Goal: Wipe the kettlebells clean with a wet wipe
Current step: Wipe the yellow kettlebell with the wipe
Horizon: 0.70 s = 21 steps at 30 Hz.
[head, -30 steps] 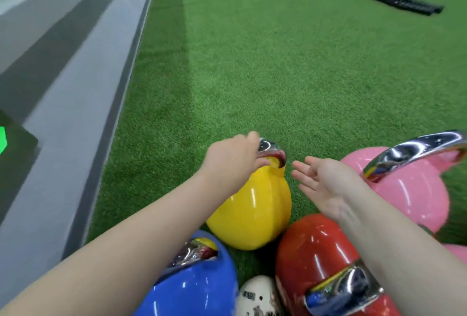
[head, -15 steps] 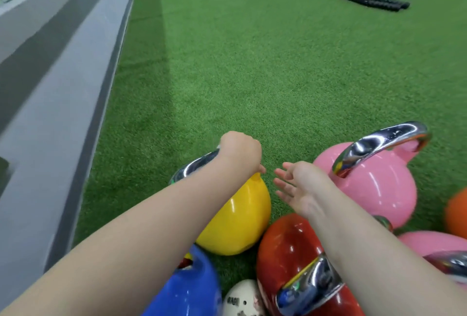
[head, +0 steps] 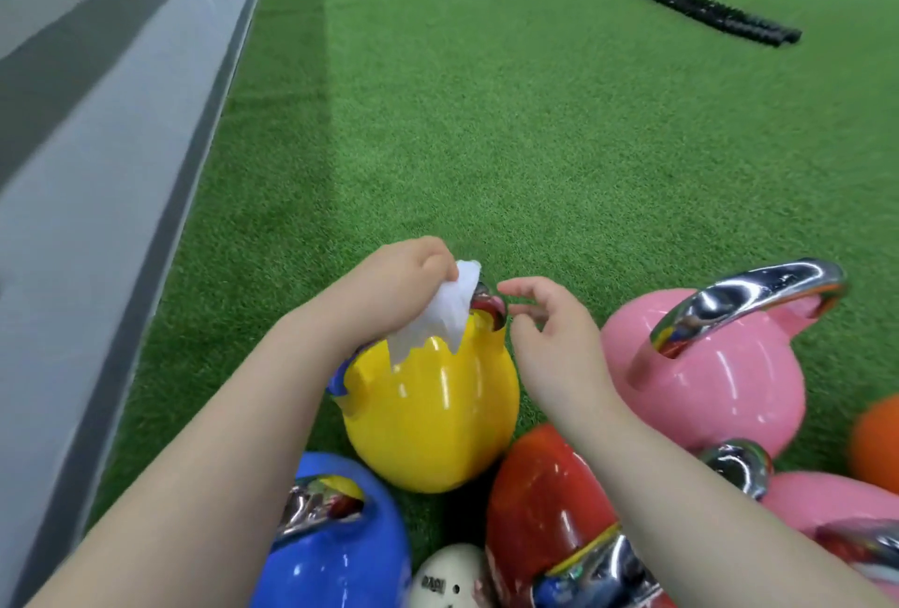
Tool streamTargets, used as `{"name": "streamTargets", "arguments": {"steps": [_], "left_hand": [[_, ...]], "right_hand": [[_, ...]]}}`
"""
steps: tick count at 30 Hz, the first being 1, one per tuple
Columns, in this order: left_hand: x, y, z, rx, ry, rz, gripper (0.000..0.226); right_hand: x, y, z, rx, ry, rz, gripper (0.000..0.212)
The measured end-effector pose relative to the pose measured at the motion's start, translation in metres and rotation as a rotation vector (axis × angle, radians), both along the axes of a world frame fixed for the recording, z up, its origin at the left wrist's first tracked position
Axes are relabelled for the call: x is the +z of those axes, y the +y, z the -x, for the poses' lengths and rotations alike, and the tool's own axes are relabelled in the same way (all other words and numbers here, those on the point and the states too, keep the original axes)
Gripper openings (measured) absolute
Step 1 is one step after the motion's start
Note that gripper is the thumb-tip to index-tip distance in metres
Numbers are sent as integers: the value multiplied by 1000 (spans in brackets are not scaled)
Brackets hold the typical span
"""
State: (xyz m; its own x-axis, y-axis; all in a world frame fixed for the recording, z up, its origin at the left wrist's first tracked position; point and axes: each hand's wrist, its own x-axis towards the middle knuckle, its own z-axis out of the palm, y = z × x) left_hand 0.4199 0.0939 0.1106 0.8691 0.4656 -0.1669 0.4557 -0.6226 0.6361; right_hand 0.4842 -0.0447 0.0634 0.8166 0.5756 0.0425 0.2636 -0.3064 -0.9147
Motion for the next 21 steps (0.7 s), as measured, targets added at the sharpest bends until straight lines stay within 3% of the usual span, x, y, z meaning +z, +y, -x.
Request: {"name": "streamTargets", "arguments": {"steps": [1,3,6,9,13,15,21], "left_hand": [[-3,5,4,-6,-34,43,24],[-7,14,13,-64,-40,115,35],[-4,20,20,-154,14,4,40],[-2,28,25,-149,33,-61,54],[-10,37,44,-47,-94,220,58],[-9,40,50,-62,-112,266,59],[-10,65,62,4,-13,297,44]], "right_hand": [[0,1,2,8,-49,-21,41],[5,3,8,27,-173,-53,36],[17,11,16,154,-359,-41,36],[30,26,19,366,-408,160,37],[35,49,20,548,-534,435,32],[40,61,18,588,-584,550,32],[47,110,21,739,-478,870,49]]}}
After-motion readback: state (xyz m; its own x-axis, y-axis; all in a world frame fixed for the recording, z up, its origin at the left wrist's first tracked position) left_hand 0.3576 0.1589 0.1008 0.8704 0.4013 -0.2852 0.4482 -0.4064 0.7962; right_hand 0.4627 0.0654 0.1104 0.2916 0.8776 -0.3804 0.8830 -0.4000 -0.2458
